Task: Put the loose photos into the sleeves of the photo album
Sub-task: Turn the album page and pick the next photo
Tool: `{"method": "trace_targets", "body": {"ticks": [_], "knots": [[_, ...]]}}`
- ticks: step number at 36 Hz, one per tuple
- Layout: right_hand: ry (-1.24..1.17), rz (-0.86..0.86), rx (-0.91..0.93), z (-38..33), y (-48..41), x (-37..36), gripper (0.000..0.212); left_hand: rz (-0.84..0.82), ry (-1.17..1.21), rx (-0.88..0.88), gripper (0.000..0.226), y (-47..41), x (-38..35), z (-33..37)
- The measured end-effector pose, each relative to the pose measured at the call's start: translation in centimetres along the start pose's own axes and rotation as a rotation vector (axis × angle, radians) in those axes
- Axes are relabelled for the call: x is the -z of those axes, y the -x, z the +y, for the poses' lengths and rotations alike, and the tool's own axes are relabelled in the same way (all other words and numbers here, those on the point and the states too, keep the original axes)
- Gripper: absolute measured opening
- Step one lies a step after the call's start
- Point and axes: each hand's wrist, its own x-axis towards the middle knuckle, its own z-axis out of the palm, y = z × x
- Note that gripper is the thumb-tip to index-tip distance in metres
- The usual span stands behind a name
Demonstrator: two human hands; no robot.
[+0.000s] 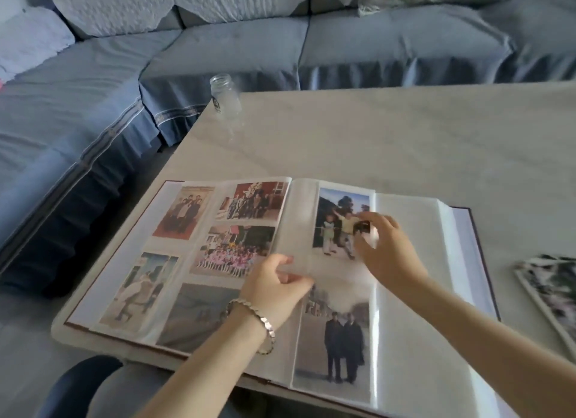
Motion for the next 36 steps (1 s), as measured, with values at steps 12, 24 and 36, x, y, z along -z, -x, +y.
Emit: {"method": "trace_targets", "body": {"ticks": [12, 24, 36], "knots": [[-0.615, -0.145, -0.252, 1.3, 2.6, 7.9, 0.031, -0.232, 0.205, -0.222, 0.025, 2.2, -3.3, 7.0], [0.075, 0.040, -0.220, 8.1, 5.3, 14.1, 0.039, -0.418, -0.895, -0.377, 0.058, -0.3, -10.3, 6.6], [0.736, -0.067, -0.304, 14.1, 9.8, 16.3, 0.070, -0.347, -0.885, -0.396, 0.059, 0.9, -12.3, 7.1]]}}
